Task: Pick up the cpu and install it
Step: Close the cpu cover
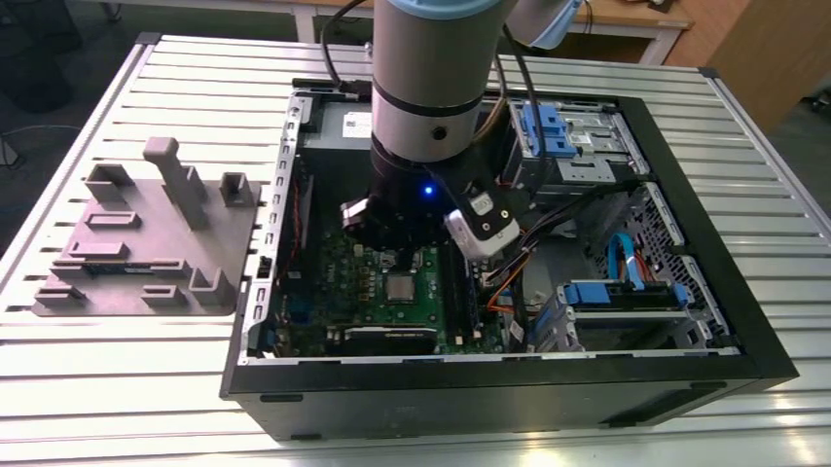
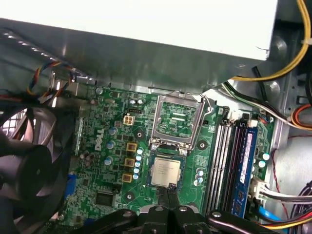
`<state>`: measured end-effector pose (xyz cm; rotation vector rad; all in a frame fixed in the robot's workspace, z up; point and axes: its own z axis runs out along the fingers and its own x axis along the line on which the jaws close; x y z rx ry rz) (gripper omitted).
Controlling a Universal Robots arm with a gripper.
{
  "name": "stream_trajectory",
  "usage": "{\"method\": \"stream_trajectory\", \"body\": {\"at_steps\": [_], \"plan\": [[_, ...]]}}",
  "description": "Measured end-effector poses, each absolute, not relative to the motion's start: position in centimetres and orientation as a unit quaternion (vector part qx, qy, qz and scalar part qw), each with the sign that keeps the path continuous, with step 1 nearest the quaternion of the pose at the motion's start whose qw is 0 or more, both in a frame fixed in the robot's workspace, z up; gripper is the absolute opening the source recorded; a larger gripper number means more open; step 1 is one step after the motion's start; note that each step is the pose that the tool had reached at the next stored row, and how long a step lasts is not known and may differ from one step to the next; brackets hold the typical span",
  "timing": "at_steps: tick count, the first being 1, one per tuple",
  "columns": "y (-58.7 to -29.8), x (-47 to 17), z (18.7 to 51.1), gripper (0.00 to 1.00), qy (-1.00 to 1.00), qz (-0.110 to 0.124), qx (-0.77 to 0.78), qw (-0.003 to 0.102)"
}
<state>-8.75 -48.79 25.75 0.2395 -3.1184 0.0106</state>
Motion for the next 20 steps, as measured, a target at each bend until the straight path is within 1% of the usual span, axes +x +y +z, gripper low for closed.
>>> {"method": "stream_trajectory", "body": {"at_steps": [20], "plan": [[-48.79, -8.75, 25.73, 0.10, -0.982, 0.004, 0.186, 0.007]]}}
